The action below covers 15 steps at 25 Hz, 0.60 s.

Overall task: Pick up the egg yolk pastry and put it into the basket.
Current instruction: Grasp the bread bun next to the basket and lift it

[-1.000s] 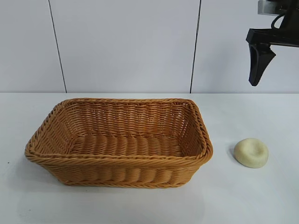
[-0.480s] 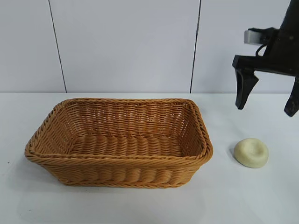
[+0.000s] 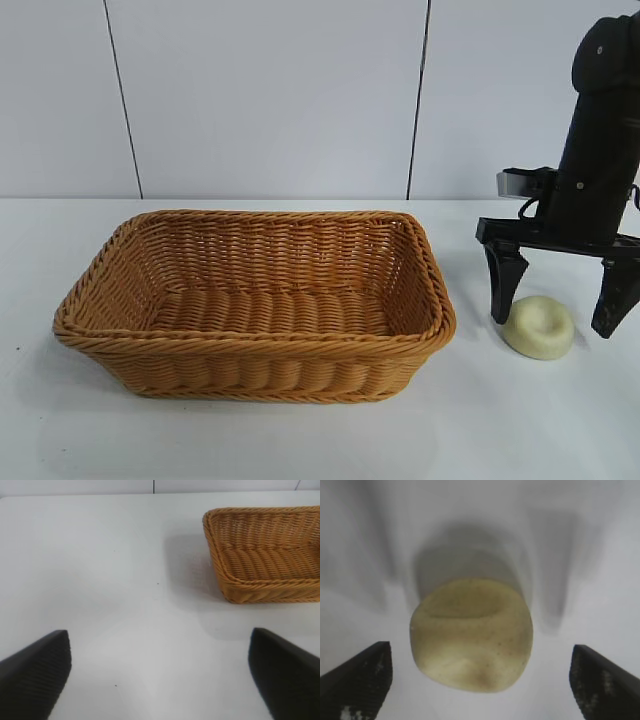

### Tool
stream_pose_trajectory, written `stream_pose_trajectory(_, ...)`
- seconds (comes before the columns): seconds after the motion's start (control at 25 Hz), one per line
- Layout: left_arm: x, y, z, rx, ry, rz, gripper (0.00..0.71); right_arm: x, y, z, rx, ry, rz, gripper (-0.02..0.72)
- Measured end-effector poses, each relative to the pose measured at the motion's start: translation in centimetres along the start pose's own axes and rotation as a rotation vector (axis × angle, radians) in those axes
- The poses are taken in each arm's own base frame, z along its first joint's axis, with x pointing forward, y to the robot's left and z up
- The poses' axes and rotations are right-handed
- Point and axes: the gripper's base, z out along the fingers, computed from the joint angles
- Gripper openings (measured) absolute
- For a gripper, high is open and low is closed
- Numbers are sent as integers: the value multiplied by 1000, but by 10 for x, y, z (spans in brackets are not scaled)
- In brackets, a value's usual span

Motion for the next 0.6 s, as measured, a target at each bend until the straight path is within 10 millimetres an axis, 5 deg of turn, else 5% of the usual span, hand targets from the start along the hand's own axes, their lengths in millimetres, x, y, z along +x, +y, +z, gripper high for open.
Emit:
stream_pose_trajectory(0.4, 0, 0, 0, 0, 0, 0, 692, -4, -1, 15, -3, 7, 30, 428)
stream_pose_trajectory(0.6, 0, 0, 0, 0, 0, 0, 692, -5, 0, 14, -15, 7, 37, 193)
